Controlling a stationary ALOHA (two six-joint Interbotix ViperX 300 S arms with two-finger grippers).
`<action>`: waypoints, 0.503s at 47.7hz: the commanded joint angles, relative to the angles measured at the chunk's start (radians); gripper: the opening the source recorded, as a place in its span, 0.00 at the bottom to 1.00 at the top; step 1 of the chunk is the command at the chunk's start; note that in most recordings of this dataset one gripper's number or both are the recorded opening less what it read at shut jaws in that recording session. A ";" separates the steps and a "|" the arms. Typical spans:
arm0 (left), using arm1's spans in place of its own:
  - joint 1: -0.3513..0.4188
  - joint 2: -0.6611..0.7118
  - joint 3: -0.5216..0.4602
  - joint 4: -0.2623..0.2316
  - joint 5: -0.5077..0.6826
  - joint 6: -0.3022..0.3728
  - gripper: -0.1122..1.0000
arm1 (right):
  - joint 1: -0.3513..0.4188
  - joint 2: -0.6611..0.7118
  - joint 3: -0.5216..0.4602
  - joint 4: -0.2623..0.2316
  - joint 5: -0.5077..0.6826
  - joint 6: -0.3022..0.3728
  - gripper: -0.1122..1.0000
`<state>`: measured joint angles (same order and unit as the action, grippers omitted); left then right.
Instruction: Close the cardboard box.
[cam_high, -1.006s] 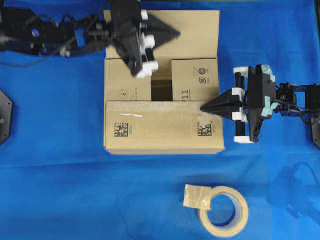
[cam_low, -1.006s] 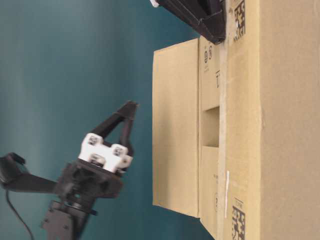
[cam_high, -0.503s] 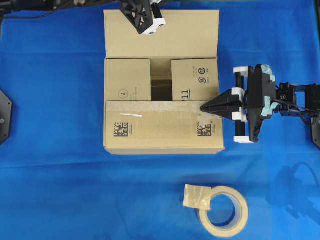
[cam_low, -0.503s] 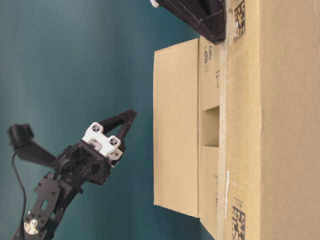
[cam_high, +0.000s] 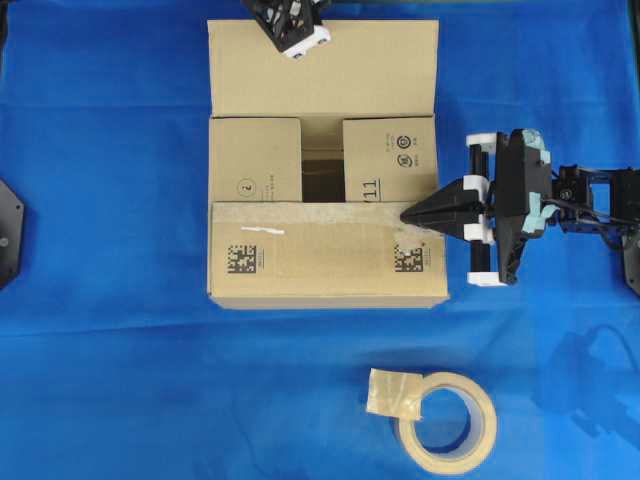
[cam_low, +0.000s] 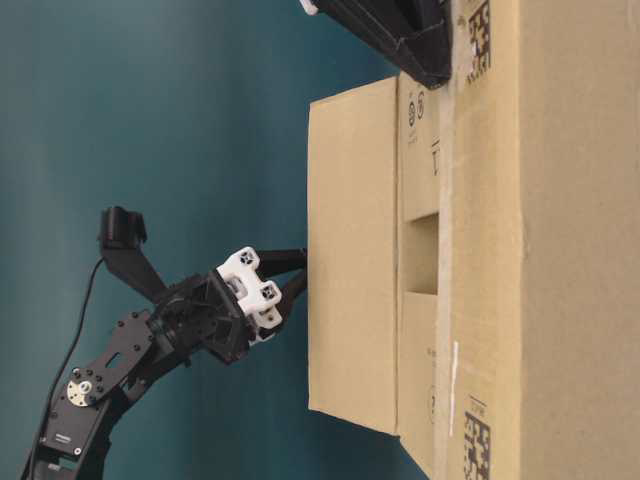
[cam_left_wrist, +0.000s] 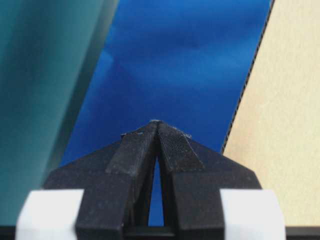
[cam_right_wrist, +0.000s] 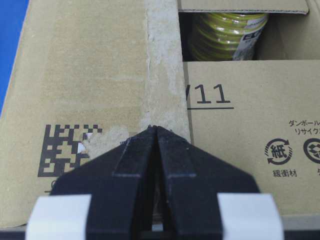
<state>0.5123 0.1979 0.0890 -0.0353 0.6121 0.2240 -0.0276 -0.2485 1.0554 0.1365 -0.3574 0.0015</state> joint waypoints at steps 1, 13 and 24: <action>0.000 -0.020 -0.028 -0.002 0.006 -0.005 0.10 | -0.006 -0.003 -0.011 0.003 -0.005 -0.002 0.10; -0.026 -0.035 -0.037 -0.002 0.054 -0.005 0.10 | -0.006 -0.003 -0.012 0.003 -0.006 -0.003 0.10; -0.067 -0.055 -0.038 -0.002 0.101 -0.014 0.10 | -0.006 -0.003 -0.011 0.003 -0.006 -0.003 0.10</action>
<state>0.4817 0.1902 0.0721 -0.0337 0.6980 0.2163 -0.0276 -0.2485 1.0554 0.1381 -0.3590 0.0000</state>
